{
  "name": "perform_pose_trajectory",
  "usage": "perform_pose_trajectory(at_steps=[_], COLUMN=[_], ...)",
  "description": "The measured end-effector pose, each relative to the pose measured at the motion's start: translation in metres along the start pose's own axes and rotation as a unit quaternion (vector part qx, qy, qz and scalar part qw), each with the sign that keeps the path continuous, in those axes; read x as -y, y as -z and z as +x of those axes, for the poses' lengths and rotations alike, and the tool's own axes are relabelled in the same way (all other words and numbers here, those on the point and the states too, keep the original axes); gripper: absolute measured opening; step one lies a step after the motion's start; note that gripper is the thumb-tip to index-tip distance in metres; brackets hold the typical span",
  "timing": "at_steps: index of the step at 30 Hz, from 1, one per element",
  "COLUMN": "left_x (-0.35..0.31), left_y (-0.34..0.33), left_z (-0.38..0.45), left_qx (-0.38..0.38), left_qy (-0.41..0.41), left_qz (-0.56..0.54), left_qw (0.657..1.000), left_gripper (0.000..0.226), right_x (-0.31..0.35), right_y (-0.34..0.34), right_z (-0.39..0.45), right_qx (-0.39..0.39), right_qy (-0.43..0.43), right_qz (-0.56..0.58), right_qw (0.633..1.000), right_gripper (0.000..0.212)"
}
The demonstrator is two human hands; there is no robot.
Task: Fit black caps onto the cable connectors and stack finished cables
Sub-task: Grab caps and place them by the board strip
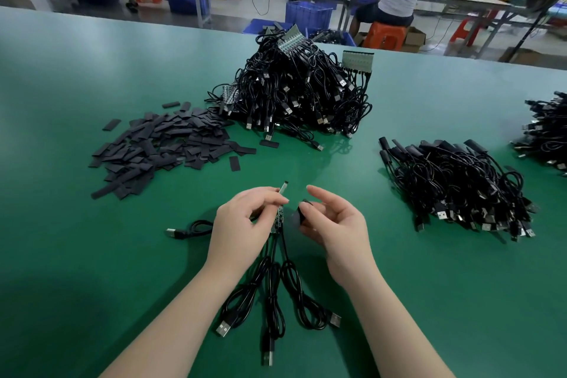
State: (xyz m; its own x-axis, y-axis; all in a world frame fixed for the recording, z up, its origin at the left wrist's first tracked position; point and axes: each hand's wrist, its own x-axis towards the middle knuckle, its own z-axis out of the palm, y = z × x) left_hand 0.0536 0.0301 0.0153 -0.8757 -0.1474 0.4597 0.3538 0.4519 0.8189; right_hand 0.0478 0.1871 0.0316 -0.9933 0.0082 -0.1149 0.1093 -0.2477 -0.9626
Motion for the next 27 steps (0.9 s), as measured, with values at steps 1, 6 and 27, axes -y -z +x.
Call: perform_pose_trajectory(at_steps=[1,6,27], left_x=[0.0002,-0.0025,-0.0034], left_y=[0.0004,-0.0009,-0.0013], left_z=[0.0003,-0.0012,-0.0030], left_qx=[0.006,0.043,0.072], left_qy=[-0.002,-0.011,0.034], left_qz=[0.006,0.032,0.038], left_qw=[1.000,0.999,0.996], left_gripper=[0.038,0.037,0.027], right_x=[-0.0009,-0.0018,-0.0031], right_y=[0.0007,-0.0003,-0.0030], right_z=[-0.0004,-0.0024,-0.0085], right_qx=[-0.002,-0.012,-0.042], right_qy=[-0.003,-0.005,0.088], right_qz=[-0.001,-0.001,0.021], right_qw=[1.000,1.000,0.995], right_gripper=[0.024,0.018,0.044])
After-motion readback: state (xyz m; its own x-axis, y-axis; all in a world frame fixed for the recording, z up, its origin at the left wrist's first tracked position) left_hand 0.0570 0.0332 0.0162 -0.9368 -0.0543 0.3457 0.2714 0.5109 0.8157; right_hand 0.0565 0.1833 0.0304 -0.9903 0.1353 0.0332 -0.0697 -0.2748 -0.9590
